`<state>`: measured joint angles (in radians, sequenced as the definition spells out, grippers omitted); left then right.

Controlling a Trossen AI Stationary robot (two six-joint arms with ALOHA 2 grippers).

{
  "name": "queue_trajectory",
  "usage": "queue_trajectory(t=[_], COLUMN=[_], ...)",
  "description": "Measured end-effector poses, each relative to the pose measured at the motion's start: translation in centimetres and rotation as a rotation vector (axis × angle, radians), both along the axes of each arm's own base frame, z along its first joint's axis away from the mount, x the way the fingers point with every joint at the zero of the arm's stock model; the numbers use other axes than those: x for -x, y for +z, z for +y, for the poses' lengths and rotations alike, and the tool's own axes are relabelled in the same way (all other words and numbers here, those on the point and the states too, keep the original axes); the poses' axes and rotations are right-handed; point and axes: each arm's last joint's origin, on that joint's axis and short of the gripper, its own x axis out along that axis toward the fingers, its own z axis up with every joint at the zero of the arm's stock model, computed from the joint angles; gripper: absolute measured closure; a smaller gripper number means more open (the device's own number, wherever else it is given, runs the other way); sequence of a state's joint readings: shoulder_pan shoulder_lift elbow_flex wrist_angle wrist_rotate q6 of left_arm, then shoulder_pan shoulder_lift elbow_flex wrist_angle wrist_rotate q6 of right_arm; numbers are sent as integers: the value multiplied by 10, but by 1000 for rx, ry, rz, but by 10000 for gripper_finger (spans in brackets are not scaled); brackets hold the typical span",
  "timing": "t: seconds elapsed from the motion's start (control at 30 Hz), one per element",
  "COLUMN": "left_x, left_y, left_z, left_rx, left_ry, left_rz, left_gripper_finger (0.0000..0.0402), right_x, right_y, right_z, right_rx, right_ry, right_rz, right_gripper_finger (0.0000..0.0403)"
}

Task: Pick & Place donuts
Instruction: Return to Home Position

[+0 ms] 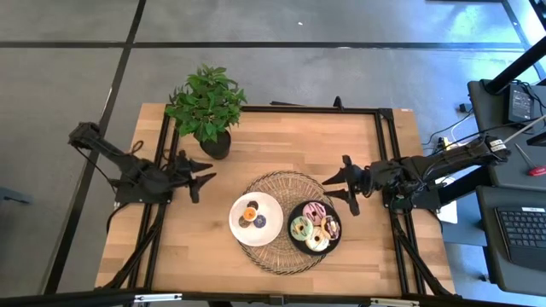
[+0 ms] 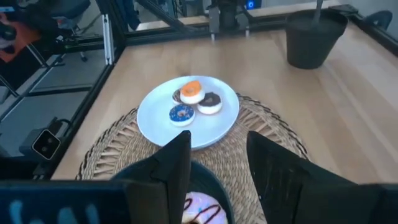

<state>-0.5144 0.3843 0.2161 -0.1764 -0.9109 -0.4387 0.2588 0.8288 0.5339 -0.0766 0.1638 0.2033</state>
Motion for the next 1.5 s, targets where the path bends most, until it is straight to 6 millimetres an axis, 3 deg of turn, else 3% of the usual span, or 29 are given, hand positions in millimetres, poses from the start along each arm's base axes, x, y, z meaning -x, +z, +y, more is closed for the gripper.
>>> queue_trajectory(t=[0.37,0.77,1.03,1.5], left_x=[7,5,-1,-1], left_y=[14,13,-12,-18], left_z=[18,40,45,47], left_rx=[-28,-60,-69,-57], left_ry=[-75,-19,-48,-67], left_rz=[-75,-55,-104,-109], left_gripper_finger=[244,242,241,245], right_x=[-2,-4,-5,-5], right_y=[1,1,2,3], right_z=[-9,-18,-22,-22], right_rx=[23,34,39,27], right_ry=[-42,-58,-74,-57], right_rz=[-7,-15,-27,-34], right_gripper_finger=[246,246,246,246])
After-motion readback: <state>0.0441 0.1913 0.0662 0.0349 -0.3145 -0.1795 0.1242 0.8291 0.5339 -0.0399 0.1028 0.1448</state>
